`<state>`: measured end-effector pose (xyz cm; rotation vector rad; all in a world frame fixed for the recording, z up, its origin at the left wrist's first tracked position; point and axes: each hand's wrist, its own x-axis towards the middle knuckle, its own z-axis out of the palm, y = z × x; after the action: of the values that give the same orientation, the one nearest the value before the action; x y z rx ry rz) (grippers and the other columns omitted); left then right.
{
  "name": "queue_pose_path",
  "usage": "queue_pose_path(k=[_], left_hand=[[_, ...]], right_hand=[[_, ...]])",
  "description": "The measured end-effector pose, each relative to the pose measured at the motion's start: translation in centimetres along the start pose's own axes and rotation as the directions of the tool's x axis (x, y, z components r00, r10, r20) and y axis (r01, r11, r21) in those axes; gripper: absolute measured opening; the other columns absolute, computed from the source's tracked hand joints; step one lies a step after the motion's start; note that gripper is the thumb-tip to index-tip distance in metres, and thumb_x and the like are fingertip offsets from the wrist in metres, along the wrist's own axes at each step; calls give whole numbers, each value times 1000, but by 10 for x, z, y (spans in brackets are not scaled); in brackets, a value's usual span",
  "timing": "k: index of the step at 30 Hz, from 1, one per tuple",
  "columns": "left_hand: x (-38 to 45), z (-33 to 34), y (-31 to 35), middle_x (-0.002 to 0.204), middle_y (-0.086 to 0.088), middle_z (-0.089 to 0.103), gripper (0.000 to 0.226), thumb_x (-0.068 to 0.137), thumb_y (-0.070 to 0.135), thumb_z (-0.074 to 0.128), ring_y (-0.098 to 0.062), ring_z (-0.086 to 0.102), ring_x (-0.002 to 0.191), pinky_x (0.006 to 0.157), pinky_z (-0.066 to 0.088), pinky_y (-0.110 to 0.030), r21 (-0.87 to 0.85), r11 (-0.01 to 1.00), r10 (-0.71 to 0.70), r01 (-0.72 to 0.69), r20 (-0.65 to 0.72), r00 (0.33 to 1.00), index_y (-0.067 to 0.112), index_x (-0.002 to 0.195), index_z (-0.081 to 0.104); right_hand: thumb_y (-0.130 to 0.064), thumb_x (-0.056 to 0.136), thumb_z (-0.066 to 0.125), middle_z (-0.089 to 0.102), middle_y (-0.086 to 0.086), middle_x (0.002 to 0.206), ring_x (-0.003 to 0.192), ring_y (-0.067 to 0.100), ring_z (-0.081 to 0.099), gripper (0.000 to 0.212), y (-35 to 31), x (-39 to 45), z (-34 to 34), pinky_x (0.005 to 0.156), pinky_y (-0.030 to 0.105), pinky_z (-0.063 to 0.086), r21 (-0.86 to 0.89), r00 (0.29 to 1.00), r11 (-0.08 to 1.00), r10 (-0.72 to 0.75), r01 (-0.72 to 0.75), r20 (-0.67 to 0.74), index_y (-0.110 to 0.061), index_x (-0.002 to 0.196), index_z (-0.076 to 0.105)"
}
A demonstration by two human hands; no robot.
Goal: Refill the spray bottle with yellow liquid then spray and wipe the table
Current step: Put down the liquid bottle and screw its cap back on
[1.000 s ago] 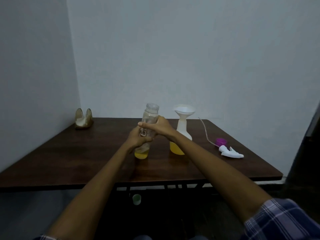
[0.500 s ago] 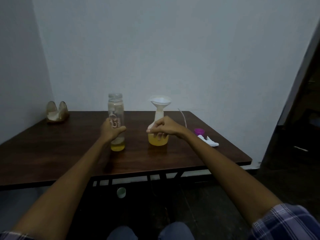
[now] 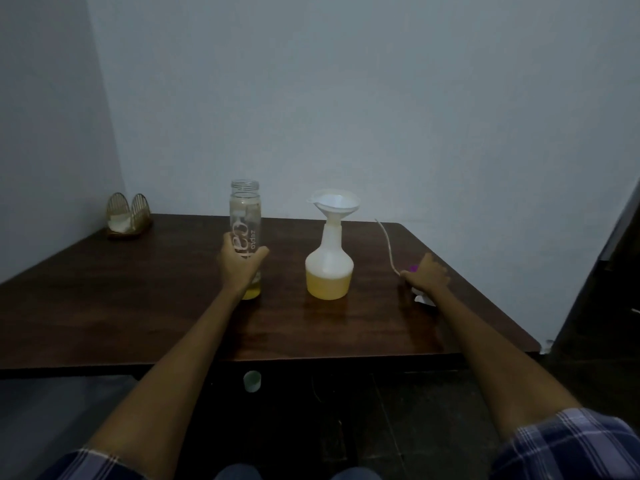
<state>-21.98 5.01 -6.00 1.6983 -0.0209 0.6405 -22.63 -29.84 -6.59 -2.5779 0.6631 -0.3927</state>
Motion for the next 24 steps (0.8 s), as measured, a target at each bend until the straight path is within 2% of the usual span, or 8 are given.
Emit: queue_pose_path(k=[4,6,10,12,15,18,20,24], left_hand=[[3,5,-5,95,-5,56,38,74,8,72,-17,55,80,62,44,-19,-43,999,26,-26,2,1000,15,101,45],[5,7,-7,95,-5,56,39,74,7,71,-16,56,79,62,45,-19,-54,998,23,-23,15,1000,15,102,45],[8,8,-11,91,-1,55,38,74,7,71,-9,54,73,61,44,-17,-59,998,37,-36,18,999,15,101,45],[9,8,-12,86,3,54,39,74,7,71,-5,53,70,60,43,-17,-62,997,39,-38,21,999,16,101,45],[11,8,-13,82,10,52,40,74,8,71,-2,53,71,60,43,-17,-69,997,34,-31,39,999,17,101,44],[9,5,-10,86,7,52,40,74,9,72,-1,52,72,59,40,-14,-64,998,27,-23,60,998,16,103,45],[7,1,-8,93,1,54,42,73,9,72,-8,54,77,60,41,-15,-60,998,25,-21,67,997,11,108,48],[1,-13,-6,95,-2,55,41,73,9,72,-16,55,82,61,43,-18,-60,998,32,-27,80,996,15,103,45]], right_hand=[[-37,82,67,51,20,130,123,37,46,61,-1,13,3,104,46,36,10,999,999,33,-33,11,-2,126,43],[-33,82,68,53,20,127,121,36,48,57,-2,16,3,103,47,38,7,999,999,40,-40,-1,-2,124,45],[-32,83,69,55,20,125,118,35,51,58,-6,17,2,100,46,41,12,991,1000,1,0,-137,-3,126,44],[-28,84,69,54,20,127,117,35,52,60,-11,13,-4,95,44,43,84,969,994,-41,63,-244,-4,131,41],[-19,80,74,51,19,130,119,35,51,67,-22,0,-16,84,34,47,293,945,938,-91,188,-314,-7,135,38],[-15,73,79,52,13,126,114,28,52,70,-33,-27,-21,76,25,43,371,942,878,-216,303,-258,-8,131,41],[-17,71,81,52,4,117,105,18,51,67,-41,-50,-21,75,23,43,387,931,847,-314,364,-189,-11,127,45],[-17,66,84,55,0,106,96,15,55,60,-66,-94,-21,68,15,43,373,866,804,-501,462,7,-11,117,53]])
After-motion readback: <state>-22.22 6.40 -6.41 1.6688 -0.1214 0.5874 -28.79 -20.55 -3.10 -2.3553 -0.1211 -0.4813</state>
